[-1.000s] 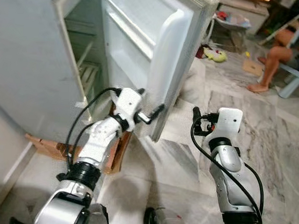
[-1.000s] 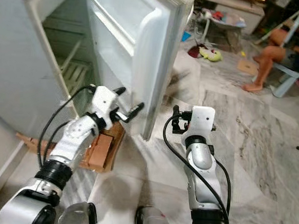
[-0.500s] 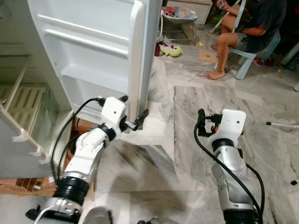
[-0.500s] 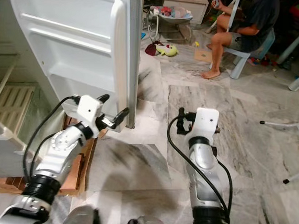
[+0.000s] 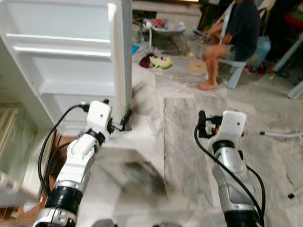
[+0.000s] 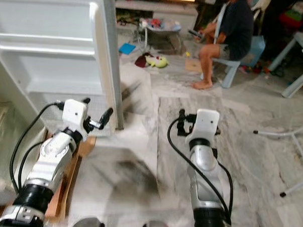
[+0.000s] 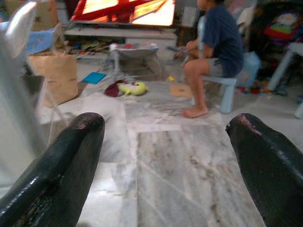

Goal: Restocking fridge

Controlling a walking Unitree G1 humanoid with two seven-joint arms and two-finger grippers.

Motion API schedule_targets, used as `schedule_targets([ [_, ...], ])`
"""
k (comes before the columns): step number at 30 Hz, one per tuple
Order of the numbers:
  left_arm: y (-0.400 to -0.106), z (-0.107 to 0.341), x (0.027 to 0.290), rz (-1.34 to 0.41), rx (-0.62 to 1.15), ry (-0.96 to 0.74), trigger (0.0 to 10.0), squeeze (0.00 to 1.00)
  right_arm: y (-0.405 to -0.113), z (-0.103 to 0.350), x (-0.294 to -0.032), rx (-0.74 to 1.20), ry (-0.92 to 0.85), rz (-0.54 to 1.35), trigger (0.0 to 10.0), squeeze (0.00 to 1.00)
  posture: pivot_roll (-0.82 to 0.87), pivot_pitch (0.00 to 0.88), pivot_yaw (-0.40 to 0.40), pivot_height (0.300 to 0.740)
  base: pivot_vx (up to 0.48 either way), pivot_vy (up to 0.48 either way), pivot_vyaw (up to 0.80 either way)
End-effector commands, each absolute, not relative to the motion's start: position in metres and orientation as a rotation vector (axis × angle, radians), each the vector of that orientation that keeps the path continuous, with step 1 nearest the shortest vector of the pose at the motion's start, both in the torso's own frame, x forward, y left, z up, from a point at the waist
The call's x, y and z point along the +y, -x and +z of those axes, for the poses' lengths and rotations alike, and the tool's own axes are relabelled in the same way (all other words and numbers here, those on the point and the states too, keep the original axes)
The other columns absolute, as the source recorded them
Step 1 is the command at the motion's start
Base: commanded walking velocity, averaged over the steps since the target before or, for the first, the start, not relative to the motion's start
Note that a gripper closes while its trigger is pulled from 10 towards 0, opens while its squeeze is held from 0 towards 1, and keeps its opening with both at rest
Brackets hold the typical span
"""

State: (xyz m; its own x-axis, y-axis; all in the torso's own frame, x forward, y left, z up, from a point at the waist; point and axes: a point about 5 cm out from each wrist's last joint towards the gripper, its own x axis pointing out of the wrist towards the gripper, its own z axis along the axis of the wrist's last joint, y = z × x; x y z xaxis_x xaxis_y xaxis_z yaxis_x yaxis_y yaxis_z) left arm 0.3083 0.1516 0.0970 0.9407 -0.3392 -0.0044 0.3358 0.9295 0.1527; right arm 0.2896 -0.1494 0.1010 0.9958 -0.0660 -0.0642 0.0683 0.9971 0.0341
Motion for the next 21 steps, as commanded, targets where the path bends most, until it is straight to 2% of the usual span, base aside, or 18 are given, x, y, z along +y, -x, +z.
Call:
schedule_targets([
  [1,-0.31,0.101,0.149,-0.344,-0.039,-0.171,10.0,0.0,-0.291,0.104,-0.15,0.052,-0.026,-0.065,10.0,0.0,-0.01,0.062,-0.079,0.74,0.472,0.0,0.0],
  [13,-0.311,0.109,0.163,-0.26,-0.045,-0.179,10.0,0.0,-0.296,0.102,-0.147,0.052,-0.034,-0.052,10.0,0.0,0.04,0.069,-0.08,0.74,0.467,0.0,0.0],
  [18,-0.302,0.111,0.17,-0.224,-0.039,-0.171,10.0,0.0,-0.3,0.108,-0.147,0.03,-0.037,-0.034,10.0,0.0,0.06,0.079,-0.071,0.74,0.465,0.0,0.0],
  [21,-0.29,0.109,0.17,-0.259,-0.035,-0.191,10.0,0.0,-0.301,0.111,-0.146,0.02,-0.044,-0.023,10.0,0.0,0.07,0.105,-0.064,0.74,0.461,0.0,0.0],
])
